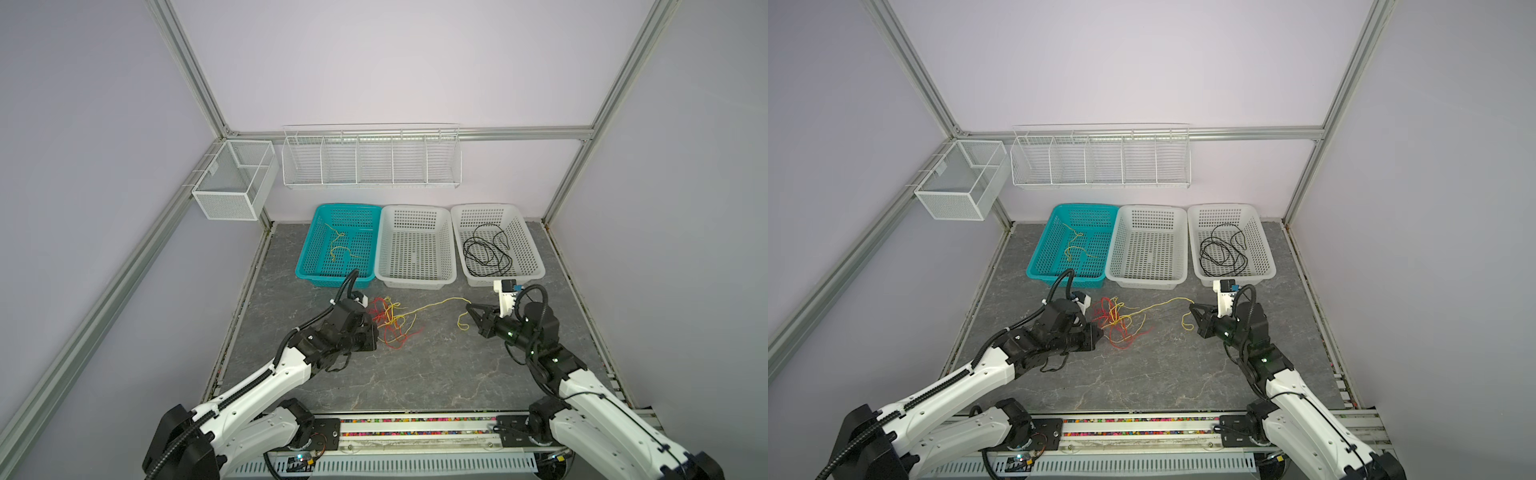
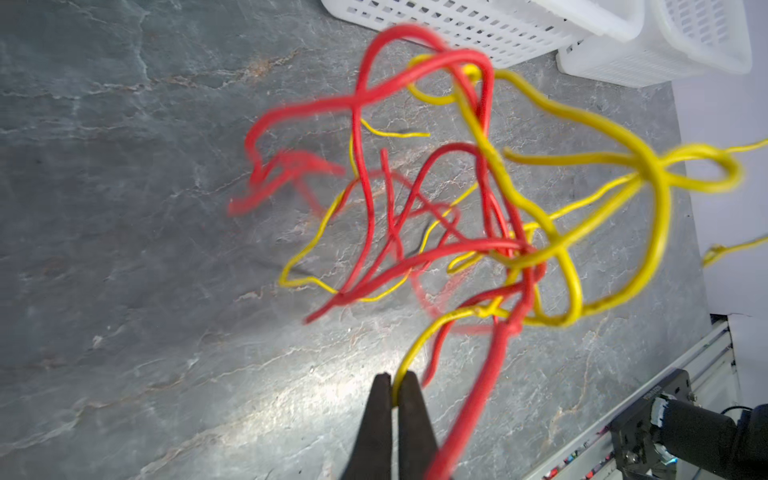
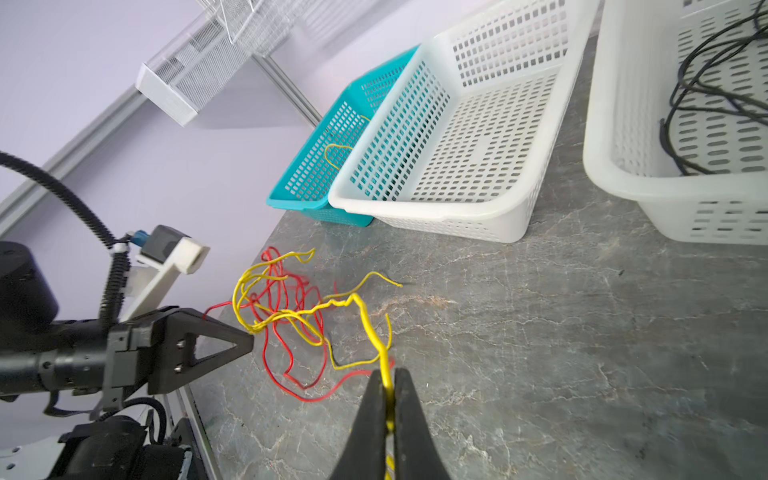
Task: Untangle the cables
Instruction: 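Grasp a red wire with the left gripper while the right gripper holds yellow wires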
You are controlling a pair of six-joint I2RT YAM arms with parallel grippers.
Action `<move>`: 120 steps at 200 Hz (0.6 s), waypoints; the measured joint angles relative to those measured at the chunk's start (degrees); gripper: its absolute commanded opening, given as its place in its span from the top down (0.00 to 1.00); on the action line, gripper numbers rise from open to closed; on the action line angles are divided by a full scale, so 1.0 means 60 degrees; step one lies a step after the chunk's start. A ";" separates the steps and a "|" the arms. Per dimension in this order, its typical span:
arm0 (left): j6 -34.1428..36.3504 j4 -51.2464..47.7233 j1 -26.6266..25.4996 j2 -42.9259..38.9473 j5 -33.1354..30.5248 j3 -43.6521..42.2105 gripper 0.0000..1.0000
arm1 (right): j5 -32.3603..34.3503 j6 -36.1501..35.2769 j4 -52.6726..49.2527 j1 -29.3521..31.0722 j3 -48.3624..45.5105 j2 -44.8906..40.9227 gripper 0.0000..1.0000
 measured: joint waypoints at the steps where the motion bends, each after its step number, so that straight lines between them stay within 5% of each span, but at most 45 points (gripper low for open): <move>1: 0.0000 -0.0004 0.0004 -0.0029 0.0029 -0.0022 1.00 | -0.0011 0.0000 0.0011 0.0011 0.0015 0.0058 0.86; 52: -0.0113 -0.0058 0.0109 -0.0251 0.1162 0.0095 1.00 | -0.0219 -0.0831 0.0189 0.1290 0.0605 0.1428 0.40; 120: -0.0295 -0.0044 -0.0189 -0.0259 0.2080 0.0444 1.00 | -0.0958 -0.1013 0.1217 0.2317 0.0820 0.2171 0.36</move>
